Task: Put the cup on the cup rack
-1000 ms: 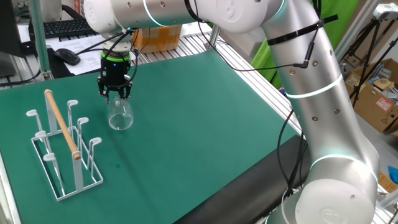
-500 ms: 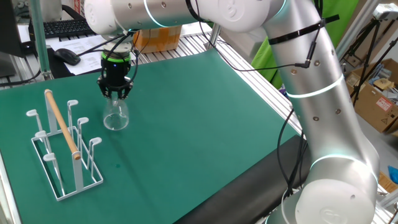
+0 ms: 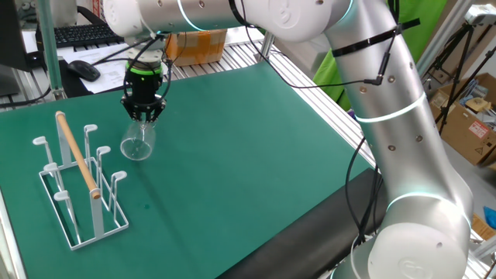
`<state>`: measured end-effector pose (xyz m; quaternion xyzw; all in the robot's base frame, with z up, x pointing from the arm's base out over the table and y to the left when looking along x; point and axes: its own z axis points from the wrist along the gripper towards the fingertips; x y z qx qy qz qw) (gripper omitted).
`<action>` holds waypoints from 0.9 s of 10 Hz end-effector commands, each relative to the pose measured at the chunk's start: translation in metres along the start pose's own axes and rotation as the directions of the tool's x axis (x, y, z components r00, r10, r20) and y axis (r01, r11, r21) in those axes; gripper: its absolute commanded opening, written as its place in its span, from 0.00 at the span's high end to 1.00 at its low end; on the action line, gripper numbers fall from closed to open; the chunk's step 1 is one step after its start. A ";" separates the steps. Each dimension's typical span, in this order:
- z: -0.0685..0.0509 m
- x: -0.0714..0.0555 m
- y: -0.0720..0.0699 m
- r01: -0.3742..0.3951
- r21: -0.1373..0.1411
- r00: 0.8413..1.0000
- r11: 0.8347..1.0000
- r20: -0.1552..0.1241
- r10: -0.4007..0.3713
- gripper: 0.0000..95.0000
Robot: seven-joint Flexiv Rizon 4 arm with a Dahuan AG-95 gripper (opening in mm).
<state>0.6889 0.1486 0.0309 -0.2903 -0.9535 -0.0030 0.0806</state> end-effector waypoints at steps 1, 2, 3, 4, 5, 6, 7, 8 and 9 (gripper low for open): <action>-0.007 0.006 -0.008 -0.008 -0.003 1.000 1.000 0.009 0.008 1.00; -0.009 0.009 -0.009 -0.013 -0.001 1.000 1.000 0.011 0.013 1.00; -0.010 0.012 -0.008 -0.017 0.002 1.000 1.000 0.015 0.017 1.00; -0.010 0.013 -0.008 -0.020 0.003 1.000 1.000 0.015 0.020 1.00; -0.009 0.015 -0.008 -0.018 0.004 1.000 1.000 0.015 0.018 1.00; -0.009 0.016 -0.008 -0.021 0.002 1.000 1.000 0.013 0.021 1.00; -0.009 0.016 -0.008 -0.024 0.001 1.000 1.000 0.014 0.024 1.00; -0.009 0.017 -0.008 -0.023 0.000 1.000 1.000 0.012 0.023 1.00; -0.009 0.017 -0.008 -0.024 -0.002 1.000 1.000 0.010 0.024 1.00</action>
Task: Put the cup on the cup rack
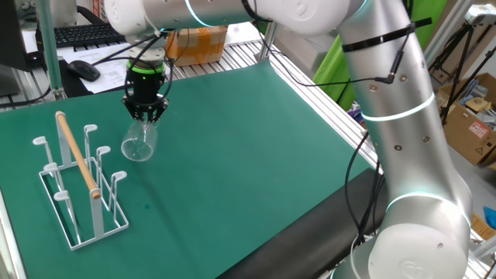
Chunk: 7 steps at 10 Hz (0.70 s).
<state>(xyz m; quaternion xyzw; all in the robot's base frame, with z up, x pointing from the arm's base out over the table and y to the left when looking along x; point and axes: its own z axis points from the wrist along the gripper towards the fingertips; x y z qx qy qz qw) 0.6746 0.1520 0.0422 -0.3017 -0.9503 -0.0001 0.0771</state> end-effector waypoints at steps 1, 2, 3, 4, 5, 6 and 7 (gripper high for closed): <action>0.000 0.002 -0.002 0.002 -0.003 1.000 1.000 0.002 -0.002 1.00; 0.000 0.002 -0.002 0.003 -0.003 1.000 1.000 0.002 -0.003 1.00; 0.000 0.002 -0.002 0.002 -0.003 1.000 1.000 0.004 -0.002 1.00; 0.000 0.002 -0.002 0.001 -0.001 1.000 1.000 0.012 -0.001 1.00; 0.000 0.002 -0.002 0.003 -0.012 1.000 1.000 0.026 -0.003 1.00; 0.000 0.002 -0.002 0.007 -0.024 0.999 1.000 0.038 -0.006 1.00; 0.000 0.002 -0.002 0.012 -0.027 0.999 1.000 0.048 -0.010 1.00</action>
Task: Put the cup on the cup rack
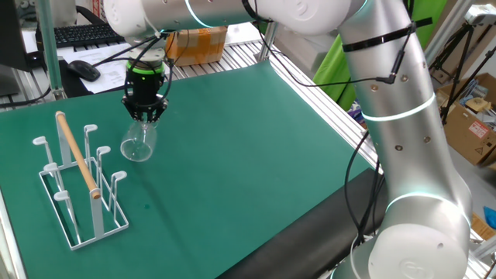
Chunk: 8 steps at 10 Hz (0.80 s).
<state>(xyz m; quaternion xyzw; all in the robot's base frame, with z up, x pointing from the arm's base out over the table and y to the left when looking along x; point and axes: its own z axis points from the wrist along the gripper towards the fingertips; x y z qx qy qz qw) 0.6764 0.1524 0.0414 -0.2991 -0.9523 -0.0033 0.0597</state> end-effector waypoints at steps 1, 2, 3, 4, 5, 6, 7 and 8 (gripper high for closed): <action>-0.001 0.003 -0.003 0.015 -0.013 1.000 1.000 0.020 -0.015 1.00; -0.001 0.003 -0.003 0.023 -0.014 0.999 1.000 0.025 -0.023 1.00; -0.001 0.003 -0.003 0.043 -0.015 0.999 0.999 0.024 -0.043 1.00; -0.001 0.003 -0.003 0.064 -0.039 0.998 0.997 0.006 -0.064 1.00; -0.001 0.003 -0.003 0.059 -0.047 0.998 0.997 0.020 -0.058 1.00; -0.001 0.003 -0.003 0.065 -0.055 0.998 0.996 0.025 -0.063 1.00; -0.001 0.003 -0.003 0.058 -0.060 0.998 0.997 0.031 -0.056 1.00; -0.001 0.003 -0.003 0.052 -0.065 0.998 0.997 0.033 -0.050 1.00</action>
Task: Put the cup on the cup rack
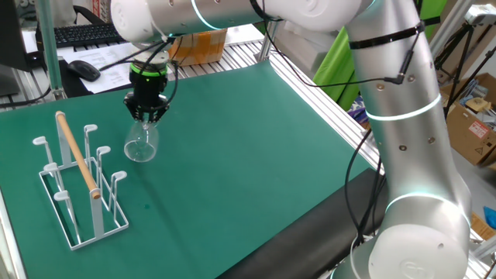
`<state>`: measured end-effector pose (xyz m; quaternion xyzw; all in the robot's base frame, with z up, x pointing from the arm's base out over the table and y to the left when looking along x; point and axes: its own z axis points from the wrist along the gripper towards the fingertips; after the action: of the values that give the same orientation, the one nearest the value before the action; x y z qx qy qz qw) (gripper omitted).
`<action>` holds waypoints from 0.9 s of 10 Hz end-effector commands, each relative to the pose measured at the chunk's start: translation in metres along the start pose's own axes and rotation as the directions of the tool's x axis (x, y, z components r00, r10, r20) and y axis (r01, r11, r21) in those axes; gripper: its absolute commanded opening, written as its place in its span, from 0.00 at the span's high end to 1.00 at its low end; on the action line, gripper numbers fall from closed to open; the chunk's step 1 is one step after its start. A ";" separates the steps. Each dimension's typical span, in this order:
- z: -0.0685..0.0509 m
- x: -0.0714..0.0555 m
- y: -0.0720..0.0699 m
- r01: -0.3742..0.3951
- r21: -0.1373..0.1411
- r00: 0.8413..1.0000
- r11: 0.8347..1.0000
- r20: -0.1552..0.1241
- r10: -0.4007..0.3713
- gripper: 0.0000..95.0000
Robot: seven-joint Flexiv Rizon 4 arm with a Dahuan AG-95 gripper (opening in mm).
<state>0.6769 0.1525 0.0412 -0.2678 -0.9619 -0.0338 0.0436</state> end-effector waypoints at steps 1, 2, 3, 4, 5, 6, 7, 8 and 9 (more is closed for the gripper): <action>-0.002 0.004 -0.003 -0.011 -0.004 1.000 1.000 0.020 0.012 1.00; -0.002 0.004 -0.003 -0.020 -0.005 1.000 1.000 0.015 0.020 1.00; -0.002 0.004 -0.003 -0.030 -0.012 1.000 0.999 0.006 0.030 1.00; -0.002 0.004 -0.004 -0.033 -0.007 0.999 0.999 -0.020 0.033 1.00; -0.004 0.004 -0.005 -0.041 -0.009 0.998 0.999 -0.041 0.040 1.00; -0.006 0.005 -0.005 -0.057 -0.033 0.996 0.998 -0.067 0.055 1.00; -0.007 0.006 -0.004 -0.062 -0.039 0.996 0.997 -0.072 0.059 1.00; -0.010 0.008 -0.001 -0.052 -0.034 0.996 0.998 -0.069 0.049 1.00; -0.014 0.011 0.000 -0.047 -0.031 0.997 0.998 -0.063 0.045 1.00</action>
<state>0.6690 0.1576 0.0583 -0.2950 -0.9502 -0.0648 0.0773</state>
